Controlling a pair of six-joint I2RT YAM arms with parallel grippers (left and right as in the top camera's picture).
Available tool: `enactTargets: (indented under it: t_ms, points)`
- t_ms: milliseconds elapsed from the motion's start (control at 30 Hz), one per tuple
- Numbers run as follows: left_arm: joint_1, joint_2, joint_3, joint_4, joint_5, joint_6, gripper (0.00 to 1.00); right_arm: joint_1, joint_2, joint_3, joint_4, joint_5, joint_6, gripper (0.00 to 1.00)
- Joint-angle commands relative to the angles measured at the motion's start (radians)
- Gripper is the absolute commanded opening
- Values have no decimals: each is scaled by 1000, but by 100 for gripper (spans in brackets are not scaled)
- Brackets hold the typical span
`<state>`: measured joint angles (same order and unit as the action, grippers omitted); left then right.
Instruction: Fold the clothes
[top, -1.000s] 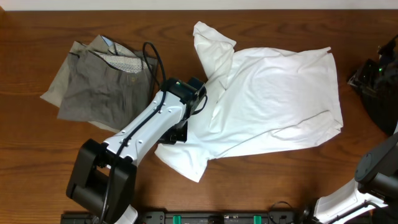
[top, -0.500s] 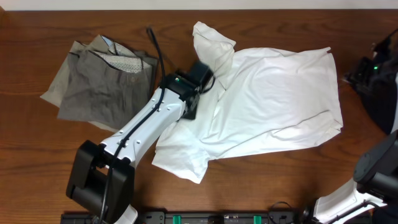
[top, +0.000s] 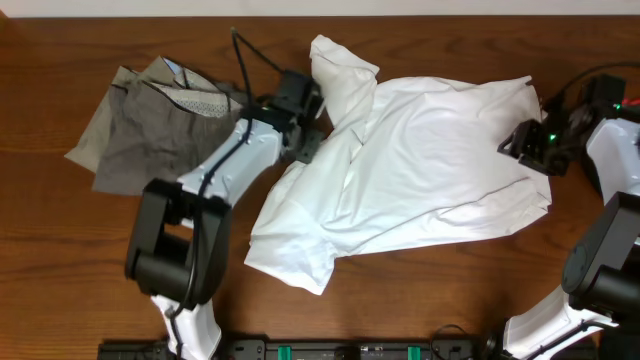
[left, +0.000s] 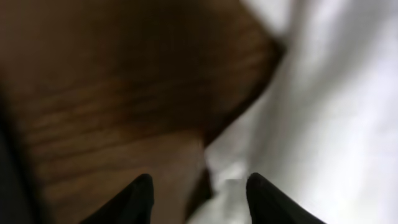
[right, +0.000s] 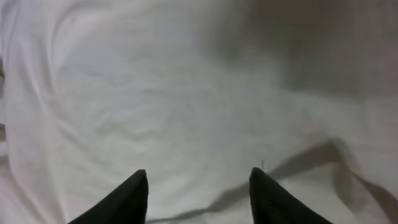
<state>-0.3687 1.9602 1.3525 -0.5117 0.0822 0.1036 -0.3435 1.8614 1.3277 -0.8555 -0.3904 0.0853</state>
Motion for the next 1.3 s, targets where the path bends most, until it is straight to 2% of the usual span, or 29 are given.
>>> enactTargets:
  t_ms: [0,300,433,567,633,700,833,967,1267]
  points:
    - [33,42,10,2,60,55,50,5,6,-34,32,-63,-39,49]
    - [49,99,5,-10,228,70,49,16,6,-84,85,-61,-43,51]
    - [49,129,4,-29,228,87,33,16,6,-86,86,-55,-42,50]
    - [49,149,4,-53,227,106,6,16,6,-86,86,-54,-42,49]
    - [50,148,5,-56,220,106,6,16,6,-86,87,-37,-42,48]
    - [57,136,7,-56,212,92,6,17,7,-86,90,7,-42,41]
    - [81,89,9,-64,66,-32,6,18,7,-87,104,86,-41,38]
    - [116,23,9,-96,-69,-87,6,18,7,-100,128,98,-26,35]
    - [172,-37,9,-178,-130,-136,6,20,7,-229,266,95,35,30]
